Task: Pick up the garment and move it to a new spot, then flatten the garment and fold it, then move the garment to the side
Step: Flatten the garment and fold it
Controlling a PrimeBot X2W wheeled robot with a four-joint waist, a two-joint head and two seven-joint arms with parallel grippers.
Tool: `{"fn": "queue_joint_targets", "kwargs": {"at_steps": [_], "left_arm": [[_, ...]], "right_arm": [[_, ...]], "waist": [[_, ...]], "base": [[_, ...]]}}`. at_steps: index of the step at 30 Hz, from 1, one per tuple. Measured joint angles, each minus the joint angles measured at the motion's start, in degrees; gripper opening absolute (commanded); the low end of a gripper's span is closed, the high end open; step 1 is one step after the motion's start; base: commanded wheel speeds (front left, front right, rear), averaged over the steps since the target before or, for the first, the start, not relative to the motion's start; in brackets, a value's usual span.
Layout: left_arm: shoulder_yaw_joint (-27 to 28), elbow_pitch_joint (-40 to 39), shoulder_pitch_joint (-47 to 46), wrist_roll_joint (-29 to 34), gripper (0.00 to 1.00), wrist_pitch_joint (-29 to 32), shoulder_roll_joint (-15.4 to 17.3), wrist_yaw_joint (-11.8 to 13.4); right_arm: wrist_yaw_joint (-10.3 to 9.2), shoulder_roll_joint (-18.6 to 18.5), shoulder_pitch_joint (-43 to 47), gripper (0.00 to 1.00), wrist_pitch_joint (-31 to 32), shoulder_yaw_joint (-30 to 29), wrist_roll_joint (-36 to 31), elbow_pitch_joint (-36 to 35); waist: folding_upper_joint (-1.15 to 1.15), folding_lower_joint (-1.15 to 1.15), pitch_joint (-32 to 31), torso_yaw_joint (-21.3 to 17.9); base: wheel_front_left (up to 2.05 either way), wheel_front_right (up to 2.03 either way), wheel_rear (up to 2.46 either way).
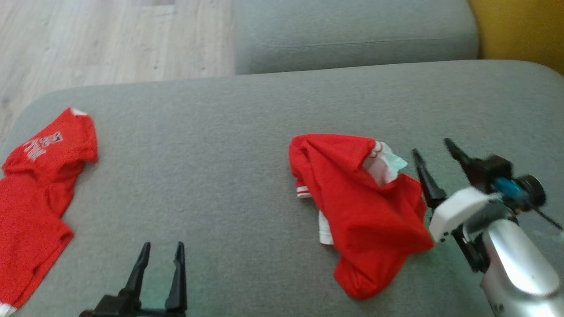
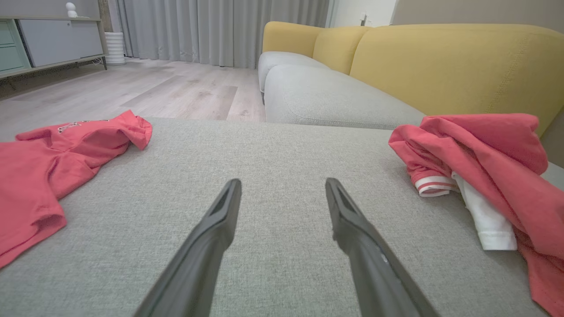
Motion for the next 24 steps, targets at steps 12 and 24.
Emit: {"fn": "queue_joint_targets", "kwargs": {"at_steps": [12, 24], "left_arm": [[-1.3, 0.0, -1.6, -0.3, 1.00, 0.0, -0.1, 0.0], [-3.1, 0.1, -4.7, -1.8, 1.00, 0.0, -0.1, 0.1]], "right_arm": [[0.01, -5.3, -8.7, 1.00, 9.5, 13.5, 7.2, 11.5], [0.01, -6.1, -15.3, 0.00, 14.4, 23.3, 10.9, 18.5]], "waist": [[0.00, 0.00, 2.7, 5.6], [0.00, 0.00, 5.2, 7.9]], "base": [[0.00, 0.00, 0.00], [0.00, 0.00, 0.00]]}}
